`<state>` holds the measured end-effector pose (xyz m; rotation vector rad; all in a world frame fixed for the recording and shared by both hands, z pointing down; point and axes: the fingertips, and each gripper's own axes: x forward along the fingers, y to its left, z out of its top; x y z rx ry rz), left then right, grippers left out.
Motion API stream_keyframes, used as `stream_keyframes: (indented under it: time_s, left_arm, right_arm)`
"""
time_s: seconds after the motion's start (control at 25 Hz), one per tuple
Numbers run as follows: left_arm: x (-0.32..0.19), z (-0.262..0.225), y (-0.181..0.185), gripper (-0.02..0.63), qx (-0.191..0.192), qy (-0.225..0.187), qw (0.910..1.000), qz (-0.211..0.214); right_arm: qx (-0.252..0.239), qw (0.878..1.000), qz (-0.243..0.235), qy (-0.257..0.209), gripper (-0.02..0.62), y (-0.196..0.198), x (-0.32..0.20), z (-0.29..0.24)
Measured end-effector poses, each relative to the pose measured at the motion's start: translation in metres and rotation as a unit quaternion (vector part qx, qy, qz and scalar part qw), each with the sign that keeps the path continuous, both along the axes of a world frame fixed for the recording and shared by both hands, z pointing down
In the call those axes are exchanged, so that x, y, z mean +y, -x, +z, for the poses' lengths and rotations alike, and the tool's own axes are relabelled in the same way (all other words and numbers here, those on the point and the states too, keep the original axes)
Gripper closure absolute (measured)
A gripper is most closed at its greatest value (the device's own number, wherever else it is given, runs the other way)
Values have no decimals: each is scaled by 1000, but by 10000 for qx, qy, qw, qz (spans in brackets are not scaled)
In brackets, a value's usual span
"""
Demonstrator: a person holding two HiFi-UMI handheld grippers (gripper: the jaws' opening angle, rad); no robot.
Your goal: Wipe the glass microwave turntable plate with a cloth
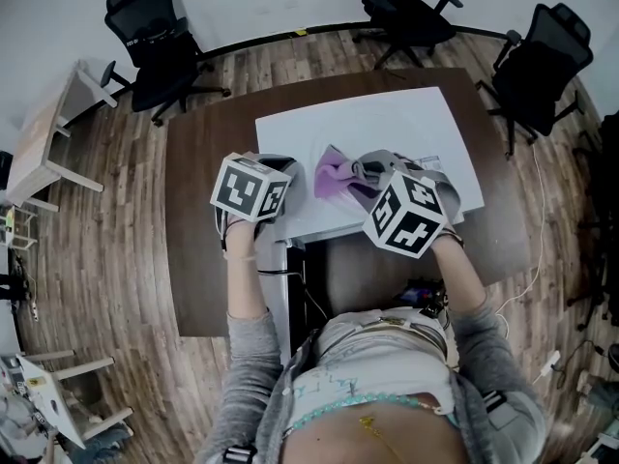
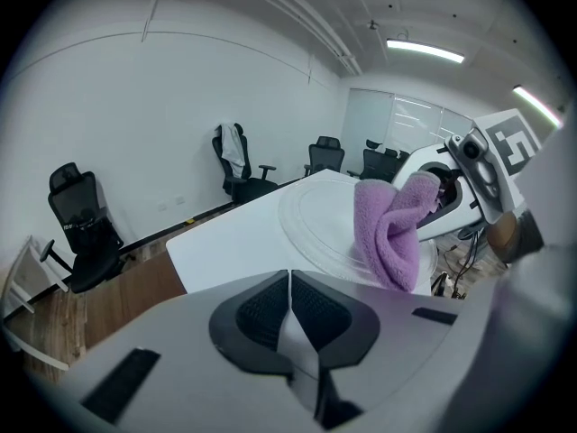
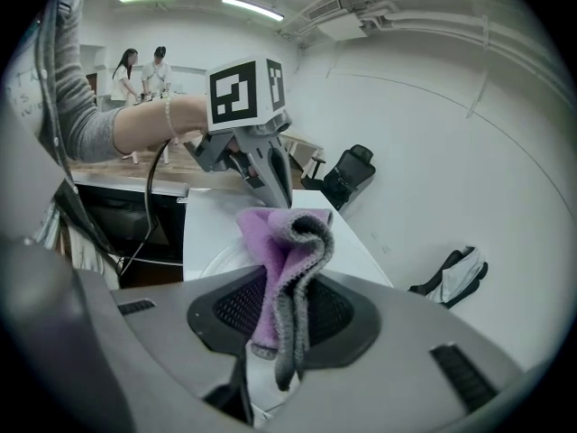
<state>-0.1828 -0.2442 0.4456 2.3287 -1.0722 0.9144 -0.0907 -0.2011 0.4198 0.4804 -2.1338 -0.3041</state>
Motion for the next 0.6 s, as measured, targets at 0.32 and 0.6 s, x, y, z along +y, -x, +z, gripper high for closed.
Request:
stream_keyframes:
  time_s: [0.32,0.6]
  left_arm:
    - [-1,-7,2,584,-164,-311,9994,48]
    - [9,-10,0,591,-701,-331,9970,61]
  right_arm:
    - [-378,9974,606,-130,483,-25,-23,-3]
    - [-692,9933,915,-94,483,-43,-33,-6]
